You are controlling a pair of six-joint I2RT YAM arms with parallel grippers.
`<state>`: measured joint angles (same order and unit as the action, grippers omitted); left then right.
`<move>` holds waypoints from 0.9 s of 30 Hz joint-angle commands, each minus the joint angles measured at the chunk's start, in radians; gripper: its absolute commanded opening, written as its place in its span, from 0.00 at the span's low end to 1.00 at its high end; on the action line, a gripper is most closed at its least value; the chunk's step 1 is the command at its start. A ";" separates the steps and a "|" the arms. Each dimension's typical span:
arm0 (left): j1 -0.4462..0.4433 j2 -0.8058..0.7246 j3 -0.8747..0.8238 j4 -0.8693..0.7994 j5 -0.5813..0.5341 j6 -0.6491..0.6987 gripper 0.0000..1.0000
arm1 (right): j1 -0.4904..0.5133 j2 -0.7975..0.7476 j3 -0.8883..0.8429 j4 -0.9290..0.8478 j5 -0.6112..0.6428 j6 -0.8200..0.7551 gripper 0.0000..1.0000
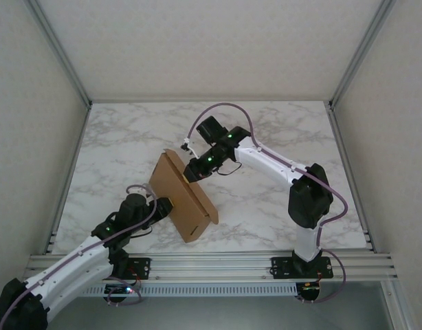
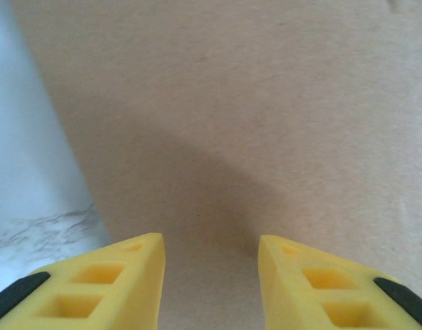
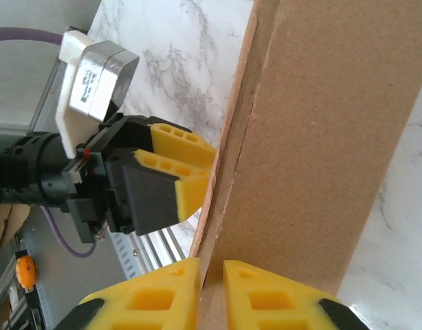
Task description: Fold the paper box
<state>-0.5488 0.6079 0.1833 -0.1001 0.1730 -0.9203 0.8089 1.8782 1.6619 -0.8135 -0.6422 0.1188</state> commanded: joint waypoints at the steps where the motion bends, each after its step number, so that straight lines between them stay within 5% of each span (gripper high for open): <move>1: -0.007 -0.064 -0.026 -0.068 -0.067 -0.065 0.38 | 0.044 0.022 0.021 0.008 -0.024 0.016 0.16; 16: -0.008 -0.049 -0.033 -0.084 -0.098 -0.088 0.40 | 0.118 0.097 0.065 -0.005 0.052 0.018 0.16; 27: -0.008 0.054 -0.040 0.060 -0.086 -0.080 0.42 | 0.173 0.177 0.179 -0.081 0.161 -0.008 0.22</move>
<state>-0.5491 0.6270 0.1478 -0.1059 0.0914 -0.9993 0.9520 1.9911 1.8229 -0.8295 -0.5823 0.1230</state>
